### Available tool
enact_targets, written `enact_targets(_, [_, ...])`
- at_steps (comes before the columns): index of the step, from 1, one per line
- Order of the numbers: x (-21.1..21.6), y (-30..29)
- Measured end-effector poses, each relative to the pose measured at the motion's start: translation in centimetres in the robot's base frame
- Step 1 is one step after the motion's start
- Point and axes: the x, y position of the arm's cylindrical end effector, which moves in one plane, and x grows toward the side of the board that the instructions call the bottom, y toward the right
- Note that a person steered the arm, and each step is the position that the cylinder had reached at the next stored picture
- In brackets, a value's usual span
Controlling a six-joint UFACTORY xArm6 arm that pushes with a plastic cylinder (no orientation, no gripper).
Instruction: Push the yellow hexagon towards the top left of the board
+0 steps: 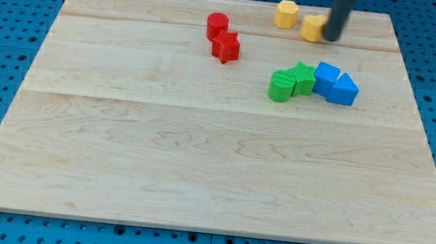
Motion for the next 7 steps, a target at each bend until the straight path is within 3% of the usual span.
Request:
enact_targets(1, [0.0, -4.7])
enact_targets(2, [0.6, 1.0])
enact_targets(3, [-2.6, 7.0])
enact_targets(4, [-7.4, 6.4])
enact_targets(5, [-7.3, 1.1])
enact_targets(6, [-7.2, -9.3])
enact_targets(7, [-7.3, -11.5])
